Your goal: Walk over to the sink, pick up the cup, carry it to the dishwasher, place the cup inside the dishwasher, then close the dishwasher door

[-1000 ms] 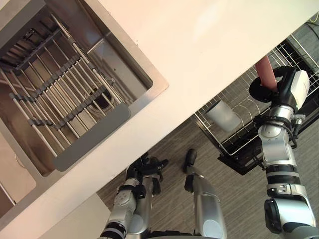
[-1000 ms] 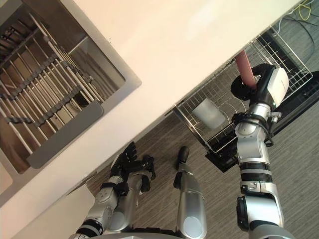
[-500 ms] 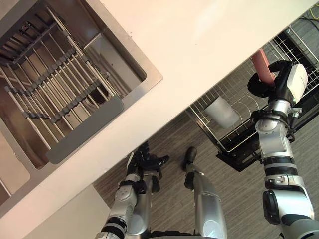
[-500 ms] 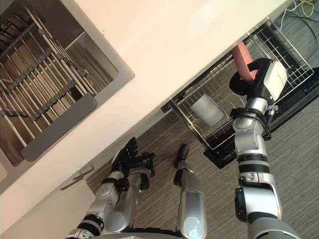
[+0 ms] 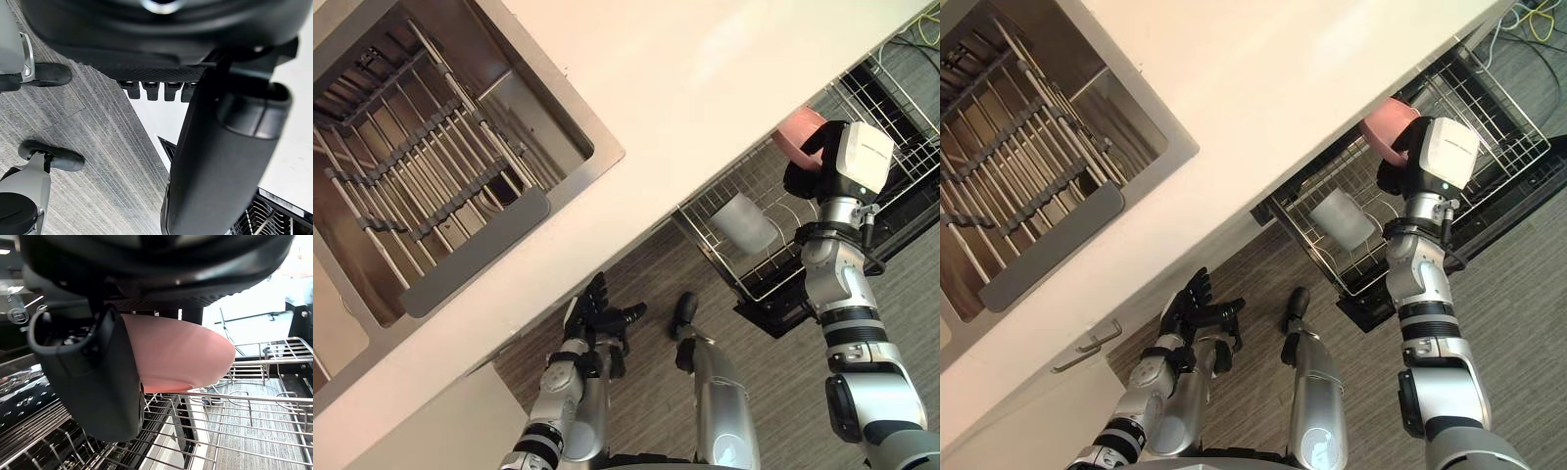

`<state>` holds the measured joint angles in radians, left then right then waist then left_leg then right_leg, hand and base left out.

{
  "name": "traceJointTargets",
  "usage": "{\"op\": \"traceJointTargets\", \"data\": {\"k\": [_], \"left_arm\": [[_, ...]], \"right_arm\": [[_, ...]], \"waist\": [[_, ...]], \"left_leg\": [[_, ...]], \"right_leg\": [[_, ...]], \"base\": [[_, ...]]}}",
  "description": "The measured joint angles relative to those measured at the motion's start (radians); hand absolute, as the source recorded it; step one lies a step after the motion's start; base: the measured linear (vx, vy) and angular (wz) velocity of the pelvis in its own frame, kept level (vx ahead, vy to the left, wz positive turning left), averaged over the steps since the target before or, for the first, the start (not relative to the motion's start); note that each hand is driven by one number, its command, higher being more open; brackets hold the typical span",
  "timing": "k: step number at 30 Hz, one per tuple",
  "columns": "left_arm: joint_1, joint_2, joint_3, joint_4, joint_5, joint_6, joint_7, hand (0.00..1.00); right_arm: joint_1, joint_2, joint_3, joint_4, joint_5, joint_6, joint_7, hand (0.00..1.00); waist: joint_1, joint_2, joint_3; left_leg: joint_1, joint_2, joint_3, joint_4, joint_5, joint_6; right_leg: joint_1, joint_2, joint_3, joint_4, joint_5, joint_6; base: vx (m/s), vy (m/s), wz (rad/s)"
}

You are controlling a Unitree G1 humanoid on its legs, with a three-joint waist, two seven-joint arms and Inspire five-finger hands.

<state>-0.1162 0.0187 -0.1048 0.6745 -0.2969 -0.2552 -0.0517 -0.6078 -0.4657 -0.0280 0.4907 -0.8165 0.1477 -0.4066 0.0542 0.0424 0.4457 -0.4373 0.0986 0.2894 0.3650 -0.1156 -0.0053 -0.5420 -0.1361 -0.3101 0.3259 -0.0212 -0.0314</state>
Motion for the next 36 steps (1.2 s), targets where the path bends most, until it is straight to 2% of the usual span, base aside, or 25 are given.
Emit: {"op": "traceJointTargets", "data": {"k": [2,5,7,10,15,18,27,31,32,36], "left_arm": [[-0.001,0.000,0.000,0.005,0.000,0.000,0.000,1.00],[-0.002,0.001,0.000,0.009,0.000,0.000,-0.002,1.00],[-0.003,0.004,0.007,0.010,0.000,0.001,-0.007,1.00],[-0.004,0.006,0.019,0.011,0.000,0.002,-0.016,1.00],[-0.010,0.014,0.019,0.012,0.001,0.001,-0.016,1.00],[-0.019,0.021,0.019,0.034,0.001,-0.001,-0.016,1.00],[-0.024,0.022,0.019,0.041,0.000,-0.004,-0.016,1.00],[-0.022,0.025,0.019,0.041,0.000,-0.004,-0.016,1.00],[-0.023,0.026,0.019,0.041,0.000,-0.004,-0.017,1.00],[-0.022,0.027,0.019,0.040,-0.001,-0.005,-0.019,1.00]], "right_arm": [[0.015,0.004,0.027,-0.006,-0.014,-0.001,0.007,0.00],[0.040,0.034,0.082,0.035,-0.033,-0.005,0.080,0.00],[0.066,0.072,0.077,0.028,-0.046,-0.015,0.073,0.00],[0.067,0.078,0.094,0.027,-0.080,-0.020,0.090,0.00],[0.066,0.088,0.119,0.031,-0.078,0.012,0.062,0.00],[0.061,0.116,0.121,0.054,-0.070,0.039,0.029,0.00],[0.045,0.121,0.114,0.111,-0.039,0.089,-0.073,0.00],[0.034,0.112,0.085,0.114,-0.025,0.099,-0.076,0.00],[0.028,0.110,0.075,0.114,-0.009,0.100,-0.075,1.00],[0.025,0.077,0.071,0.115,0.011,0.106,-0.066,1.00]], "waist": [[0.001,-0.001,-0.002],[0.011,-0.001,-0.005],[0.009,-0.001,-0.005],[0.012,-0.002,-0.006],[0.013,-0.009,-0.010],[0.013,-0.018,-0.037],[0.026,-0.018,-0.037],[0.030,-0.018,-0.037],[0.030,-0.018,-0.037],[0.030,-0.018,-0.037]], "left_leg": [[0.000,0.001,-0.004,0.007,-0.001,-0.001],[-0.006,0.004,-0.008,0.018,-0.002,0.000],[-0.020,0.006,-0.018,0.027,-0.002,0.000],[-0.030,0.010,-0.026,0.043,-0.004,0.000],[-0.047,0.015,-0.031,0.055,-0.006,0.000],[-0.069,0.017,-0.031,0.058,-0.005,0.000],[-0.083,0.017,-0.032,0.063,-0.005,0.000],[-0.086,0.018,-0.032,0.065,-0.005,0.000],[-0.086,0.018,-0.032,0.066,-0.005,0.000],[-0.089,0.019,-0.031,0.071,-0.007,0.002]], "right_leg": [[0.004,0.000,-0.002,0.002,0.000,0.000],[0.005,0.000,-0.005,0.002,-0.004,0.005],[0.001,0.000,-0.015,0.002,-0.004,0.005],[0.001,0.000,-0.026,0.003,-0.002,0.005],[-0.005,0.005,-0.030,-0.001,0.005,0.003],[-0.026,0.006,-0.030,-0.001,0.008,0.001],[-0.036,0.006,-0.029,-0.001,0.018,-0.008],[-0.039,0.006,-0.029,-0.001,0.018,-0.008],[-0.039,0.006,-0.029,0.000,0.018,-0.008],[-0.042,0.007,-0.027,0.001,0.019,-0.007]], "base": [[-0.01,-0.007,0.04],[-0.02,-0.009,0.03],[-0.02,-0.020,0.08],[-0.01,-0.014,0.05],[0.00,-0.006,0.02],[0.00,0.000,0.00],[0.01,-0.003,0.00],[0.00,0.000,0.00],[0.00,0.000,0.00],[0.00,0.000,0.00]]}}
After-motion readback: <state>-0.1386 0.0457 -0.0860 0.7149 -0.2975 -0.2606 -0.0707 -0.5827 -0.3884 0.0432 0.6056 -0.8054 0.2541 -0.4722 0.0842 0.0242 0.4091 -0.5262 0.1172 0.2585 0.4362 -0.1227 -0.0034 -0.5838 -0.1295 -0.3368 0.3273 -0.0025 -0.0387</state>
